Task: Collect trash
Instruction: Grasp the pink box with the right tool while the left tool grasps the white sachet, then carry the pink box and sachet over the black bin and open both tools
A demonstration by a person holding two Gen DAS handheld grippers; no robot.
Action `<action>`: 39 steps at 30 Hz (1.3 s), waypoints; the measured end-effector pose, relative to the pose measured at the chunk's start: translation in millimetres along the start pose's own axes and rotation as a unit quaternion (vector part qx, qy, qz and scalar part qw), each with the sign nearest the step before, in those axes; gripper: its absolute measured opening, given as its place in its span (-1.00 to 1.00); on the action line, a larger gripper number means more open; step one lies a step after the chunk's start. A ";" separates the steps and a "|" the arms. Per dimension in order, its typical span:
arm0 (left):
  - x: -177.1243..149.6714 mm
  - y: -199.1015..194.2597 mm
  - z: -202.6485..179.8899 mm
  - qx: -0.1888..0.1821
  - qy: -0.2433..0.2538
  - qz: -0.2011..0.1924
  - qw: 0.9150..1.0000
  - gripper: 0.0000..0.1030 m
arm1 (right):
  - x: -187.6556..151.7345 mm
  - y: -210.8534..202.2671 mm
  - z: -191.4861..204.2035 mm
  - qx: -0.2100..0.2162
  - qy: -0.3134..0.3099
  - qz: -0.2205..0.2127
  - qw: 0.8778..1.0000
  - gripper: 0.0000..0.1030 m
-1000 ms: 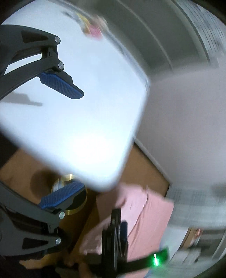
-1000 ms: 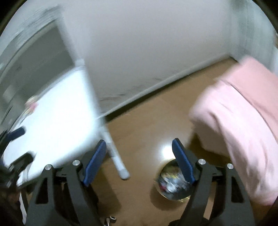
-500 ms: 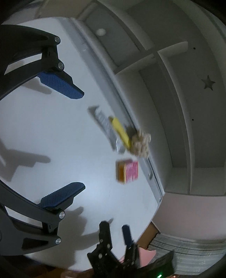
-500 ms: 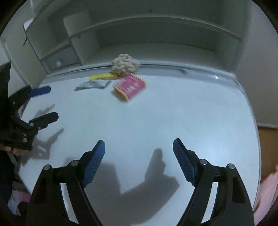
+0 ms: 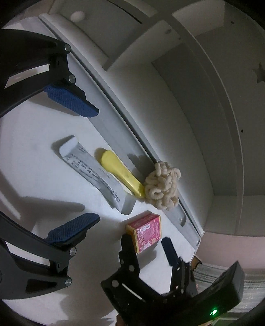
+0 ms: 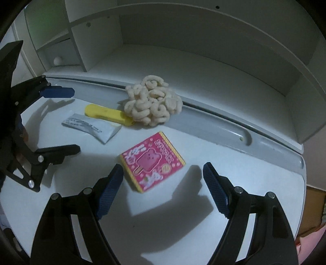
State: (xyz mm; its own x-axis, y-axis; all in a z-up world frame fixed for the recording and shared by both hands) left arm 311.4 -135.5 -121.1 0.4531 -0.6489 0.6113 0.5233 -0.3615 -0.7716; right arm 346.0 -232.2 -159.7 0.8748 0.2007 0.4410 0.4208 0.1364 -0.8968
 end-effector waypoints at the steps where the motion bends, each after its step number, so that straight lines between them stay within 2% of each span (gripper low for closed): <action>1: 0.5 3.5 -0.3 0.001 0.004 0.001 1.000 0.64 | 1.1 2.1 -0.4 0.001 -0.002 0.000 1.000 0.51; 4: 0.6 6.4 -7.6 -0.003 0.015 0.000 1.000 0.44 | 5.3 5.5 -0.9 0.016 -0.001 -0.002 1.000 0.48; 5: -1.5 2.8 -8.2 -0.004 0.015 -0.001 1.000 0.31 | 5.1 5.1 -1.1 0.018 -0.002 -0.004 1.000 0.43; 6: -1.3 2.2 -9.7 -0.008 0.014 -0.001 1.000 0.07 | 3.7 3.0 -0.5 0.020 -0.005 -0.007 1.000 0.20; 7: -1.1 1.4 -11.0 -0.013 0.010 0.001 1.000 -0.05 | 2.7 1.4 2.2 0.022 -0.007 -0.010 1.000 0.10; 8: -1.3 1.1 -11.4 -0.012 0.005 0.003 1.000 -0.33 | 1.5 -0.1 2.6 0.020 -0.007 -0.010 1.000 0.10; 9: -1.8 -0.3 -13.0 -0.013 0.001 0.009 1.000 -0.45 | -1.6 -1.4 3.8 0.020 -0.007 -0.008 1.000 0.08; 12: -5.6 -3.2 -17.5 -0.001 -0.004 0.020 1.000 -0.56 | -8.5 -6.3 6.0 0.008 -0.001 -0.015 1.000 0.07; 16: -16.2 -16.9 -35.6 0.004 -0.016 0.031 0.999 -0.64 | -29.9 -31.1 -1.3 0.009 0.036 -0.029 0.999 0.06; 19: -21.0 -32.7 -50.1 0.002 -0.044 0.028 0.999 -0.67 | -53.8 -53.5 -14.5 -0.003 0.062 -0.032 0.998 0.06; 23: -12.9 -50.4 -77.2 0.003 -0.070 0.021 0.997 -0.67 | -108.1 -97.1 -45.0 -0.035 0.111 -0.033 0.993 0.06; 26: -4.0 -55.4 -106.0 0.014 -0.081 0.032 0.996 -0.68 | -155.7 -135.5 -78.7 -0.059 0.151 -0.043 0.986 0.06; 28: 7.3 -59.4 -131.6 -0.005 -0.080 0.021 0.997 -0.68 | -178.0 -153.3 -92.9 -0.072 0.174 -0.052 0.981 0.06; 32: 34.0 -65.0 -192.3 -0.027 -0.053 -0.001 0.998 -0.68 | -256.0 -204.4 -157.8 -0.114 0.242 -0.065 0.961 0.06; 36: 62.6 -64.9 -270.1 -0.071 -0.015 -0.022 0.997 -0.68 | -337.3 -235.3 -204.4 -0.150 0.306 -0.062 0.938 0.06; 39: 82.0 -62.1 -341.5 -0.120 0.020 -0.027 0.992 -0.68 | -396.0 -248.6 -233.1 -0.165 0.352 -0.058 0.919 0.05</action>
State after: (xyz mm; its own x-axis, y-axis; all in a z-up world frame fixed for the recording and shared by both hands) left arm 69.6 -395.0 -83.1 0.3968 -0.6489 0.6492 0.3576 -0.5421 -0.7604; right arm -49.0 -571.8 -119.5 0.7090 -0.4909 0.5062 0.4692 -0.2074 -0.8584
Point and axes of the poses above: each gripper's, at about its wrist camera, not at the fingertips, and y roughly the way its jaws point, z to its left, x to its top, the point moved 6 cm from there along y, roughly the way its jaws point, and after that the axes turned 8 degrees about y, right-handed, at the moved point
